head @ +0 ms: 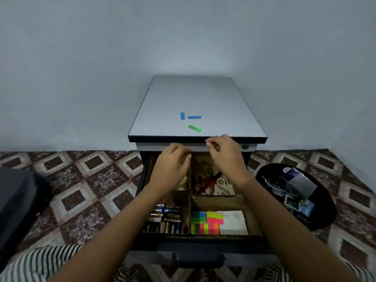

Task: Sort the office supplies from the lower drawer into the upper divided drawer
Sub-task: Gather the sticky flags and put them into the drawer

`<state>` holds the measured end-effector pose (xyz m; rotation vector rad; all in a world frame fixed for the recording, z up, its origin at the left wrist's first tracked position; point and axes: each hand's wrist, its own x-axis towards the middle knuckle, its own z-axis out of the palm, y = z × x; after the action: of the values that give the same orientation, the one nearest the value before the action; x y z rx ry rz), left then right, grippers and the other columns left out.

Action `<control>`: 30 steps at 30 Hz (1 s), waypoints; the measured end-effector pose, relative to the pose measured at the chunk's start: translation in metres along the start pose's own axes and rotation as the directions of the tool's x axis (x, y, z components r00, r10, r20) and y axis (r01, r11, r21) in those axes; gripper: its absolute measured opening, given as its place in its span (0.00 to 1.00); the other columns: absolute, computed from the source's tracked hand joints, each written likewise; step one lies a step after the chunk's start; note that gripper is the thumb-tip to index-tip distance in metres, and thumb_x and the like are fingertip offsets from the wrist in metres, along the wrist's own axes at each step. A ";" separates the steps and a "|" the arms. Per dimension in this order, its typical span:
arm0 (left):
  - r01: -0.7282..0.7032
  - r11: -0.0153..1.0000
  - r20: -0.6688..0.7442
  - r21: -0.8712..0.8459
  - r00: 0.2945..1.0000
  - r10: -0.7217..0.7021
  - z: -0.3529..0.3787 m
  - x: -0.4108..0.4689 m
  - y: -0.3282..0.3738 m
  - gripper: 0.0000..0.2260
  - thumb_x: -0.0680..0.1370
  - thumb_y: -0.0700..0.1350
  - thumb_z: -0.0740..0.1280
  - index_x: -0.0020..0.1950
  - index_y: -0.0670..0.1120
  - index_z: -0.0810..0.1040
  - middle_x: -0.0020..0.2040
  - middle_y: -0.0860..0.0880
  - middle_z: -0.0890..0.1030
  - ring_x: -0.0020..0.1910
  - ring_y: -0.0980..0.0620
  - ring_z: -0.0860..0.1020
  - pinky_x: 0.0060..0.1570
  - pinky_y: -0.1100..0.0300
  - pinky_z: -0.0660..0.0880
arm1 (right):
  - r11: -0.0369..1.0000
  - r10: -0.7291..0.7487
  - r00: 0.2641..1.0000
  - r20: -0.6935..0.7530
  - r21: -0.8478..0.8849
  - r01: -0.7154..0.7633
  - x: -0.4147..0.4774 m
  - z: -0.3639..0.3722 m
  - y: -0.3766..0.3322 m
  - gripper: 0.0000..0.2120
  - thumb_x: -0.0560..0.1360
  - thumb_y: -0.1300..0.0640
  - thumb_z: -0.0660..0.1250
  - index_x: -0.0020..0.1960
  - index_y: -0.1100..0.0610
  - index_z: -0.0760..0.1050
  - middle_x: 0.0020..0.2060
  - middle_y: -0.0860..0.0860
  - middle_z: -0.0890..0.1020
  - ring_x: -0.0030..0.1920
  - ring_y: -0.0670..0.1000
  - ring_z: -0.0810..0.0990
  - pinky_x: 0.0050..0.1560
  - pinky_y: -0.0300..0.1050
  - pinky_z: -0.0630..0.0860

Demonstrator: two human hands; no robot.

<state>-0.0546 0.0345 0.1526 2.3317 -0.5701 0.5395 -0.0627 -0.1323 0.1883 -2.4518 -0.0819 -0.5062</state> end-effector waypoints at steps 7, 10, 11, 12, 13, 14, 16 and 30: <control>-0.053 0.973 0.072 0.226 0.997 0.037 0.002 0.083 -0.018 0.13 0.79 0.41 0.61 0.61 0.41 0.77 0.60 0.43 0.76 0.56 0.45 0.74 0.55 0.49 0.73 | 0.928 -0.138 0.976 0.169 -0.324 0.187 0.057 0.025 0.005 0.17 0.79 0.59 0.58 0.67 0.59 0.71 0.62 0.56 0.73 0.59 0.54 0.71 0.59 0.47 0.72; -0.033 0.950 0.145 0.311 0.989 -0.013 0.004 0.104 -0.025 0.15 0.80 0.40 0.58 0.66 0.42 0.73 0.65 0.43 0.73 0.61 0.44 0.72 0.58 0.48 0.72 | 0.913 -0.126 0.973 0.193 -0.361 0.190 0.065 0.028 0.009 0.18 0.79 0.60 0.57 0.68 0.59 0.70 0.62 0.57 0.73 0.59 0.56 0.71 0.59 0.48 0.71; -0.034 0.938 0.178 0.346 0.984 -0.029 0.006 0.109 -0.028 0.16 0.80 0.41 0.57 0.67 0.42 0.72 0.66 0.43 0.72 0.63 0.44 0.71 0.60 0.48 0.71 | 0.914 -0.118 0.973 0.196 -0.361 0.184 0.066 0.029 0.010 0.18 0.79 0.60 0.57 0.68 0.60 0.70 0.62 0.57 0.72 0.59 0.56 0.70 0.60 0.48 0.71; -0.031 0.926 0.209 0.377 0.977 -0.053 0.008 0.113 -0.030 0.16 0.81 0.41 0.56 0.68 0.42 0.71 0.68 0.43 0.70 0.64 0.44 0.69 0.61 0.48 0.70 | 0.915 -0.113 0.973 0.202 -0.361 0.181 0.066 0.030 0.010 0.18 0.79 0.60 0.57 0.68 0.60 0.70 0.62 0.57 0.72 0.59 0.56 0.70 0.60 0.49 0.71; -0.021 0.915 0.238 0.404 0.968 -0.083 0.009 0.117 -0.032 0.16 0.81 0.42 0.55 0.68 0.42 0.70 0.68 0.43 0.69 0.66 0.44 0.68 0.62 0.48 0.69 | 0.914 -0.111 0.972 0.209 -0.363 0.182 0.066 0.031 0.011 0.18 0.79 0.60 0.57 0.68 0.60 0.70 0.62 0.57 0.72 0.59 0.56 0.70 0.60 0.49 0.71; -0.011 0.905 0.264 0.425 0.958 -0.113 0.011 0.121 -0.033 0.16 0.81 0.43 0.54 0.68 0.42 0.69 0.69 0.43 0.69 0.67 0.44 0.67 0.63 0.47 0.68 | 0.911 -0.111 0.971 0.214 -0.368 0.185 0.066 0.031 0.011 0.18 0.79 0.60 0.56 0.68 0.60 0.71 0.62 0.57 0.72 0.59 0.56 0.70 0.60 0.50 0.71; -0.001 0.894 0.307 0.449 0.939 -0.154 0.014 0.127 -0.034 0.16 0.82 0.45 0.52 0.67 0.41 0.69 0.69 0.43 0.67 0.69 0.44 0.64 0.63 0.46 0.66 | 0.904 -0.120 0.968 0.218 -0.379 0.197 0.064 0.032 0.013 0.18 0.79 0.59 0.56 0.67 0.60 0.71 0.62 0.56 0.72 0.60 0.56 0.69 0.60 0.49 0.71; -0.012 0.890 0.351 0.457 0.921 -0.167 0.015 0.130 -0.036 0.20 0.83 0.52 0.49 0.64 0.41 0.71 0.66 0.43 0.71 0.67 0.46 0.67 0.64 0.45 0.65 | 0.909 -0.171 0.968 0.181 -0.351 0.226 0.057 0.031 0.018 0.18 0.80 0.59 0.56 0.68 0.61 0.69 0.63 0.56 0.72 0.61 0.54 0.69 0.62 0.47 0.69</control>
<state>0.0740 0.0165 0.1907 2.9268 -0.5651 0.1809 0.0040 -0.1313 0.1770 -2.8688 -0.3296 -0.4608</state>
